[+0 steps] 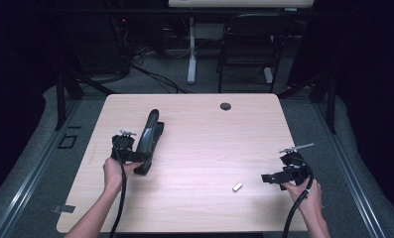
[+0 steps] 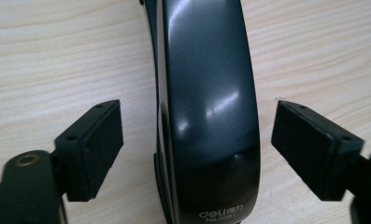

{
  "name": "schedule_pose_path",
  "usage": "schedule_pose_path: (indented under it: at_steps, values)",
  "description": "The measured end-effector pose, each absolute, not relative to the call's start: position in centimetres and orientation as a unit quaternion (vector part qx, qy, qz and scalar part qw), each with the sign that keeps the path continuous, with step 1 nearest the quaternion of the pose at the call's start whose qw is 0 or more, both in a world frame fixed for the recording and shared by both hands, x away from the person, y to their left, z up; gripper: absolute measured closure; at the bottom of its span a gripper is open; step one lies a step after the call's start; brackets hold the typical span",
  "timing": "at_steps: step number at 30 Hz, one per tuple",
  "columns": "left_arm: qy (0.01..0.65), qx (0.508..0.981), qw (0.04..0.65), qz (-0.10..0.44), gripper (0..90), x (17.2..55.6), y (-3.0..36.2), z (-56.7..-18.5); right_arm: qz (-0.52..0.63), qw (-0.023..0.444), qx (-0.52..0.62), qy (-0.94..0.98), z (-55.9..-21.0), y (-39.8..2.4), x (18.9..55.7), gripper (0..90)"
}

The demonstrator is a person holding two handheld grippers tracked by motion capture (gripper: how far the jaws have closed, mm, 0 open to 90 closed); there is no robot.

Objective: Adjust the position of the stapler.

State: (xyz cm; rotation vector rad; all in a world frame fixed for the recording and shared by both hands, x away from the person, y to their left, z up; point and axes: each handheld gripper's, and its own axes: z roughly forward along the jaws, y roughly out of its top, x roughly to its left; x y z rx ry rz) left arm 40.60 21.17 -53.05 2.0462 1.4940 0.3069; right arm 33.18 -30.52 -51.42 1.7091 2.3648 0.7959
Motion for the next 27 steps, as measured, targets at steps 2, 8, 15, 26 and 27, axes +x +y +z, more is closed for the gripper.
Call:
schedule_pose_path:
  at_steps: [2, 8, 15, 26, 27]
  values:
    - [0.558, 0.769, 0.288, 0.117, 21.0, 40.7, 21.1, -53.2, 0.262, 0.059, 0.564, 0.781, -51.4, -30.5, 33.2, 2.4]
    - [0.553, 0.774, 0.288, 0.114, 33.3, 40.8, 21.0, -53.5, 0.262, 0.057, 0.563, 0.782, -51.4, -30.5, 33.2, 2.8]
    - [0.550, 0.779, 0.278, 0.114, 40.0, 41.3, 20.3, -54.4, 0.261, 0.055, 0.561, 0.784, -51.4, -30.5, 33.2, 3.6]
    - [0.534, 0.794, 0.260, 0.126, 43.2, 41.2, 20.1, -54.4, 0.262, 0.055, 0.560, 0.784, -51.3, -30.5, 33.2, 4.8]
    - [0.530, 0.798, 0.257, 0.125, 43.2, 41.2, 20.1, -54.4, 0.263, 0.055, 0.560, 0.784, -51.3, -30.5, 33.2, 4.8]
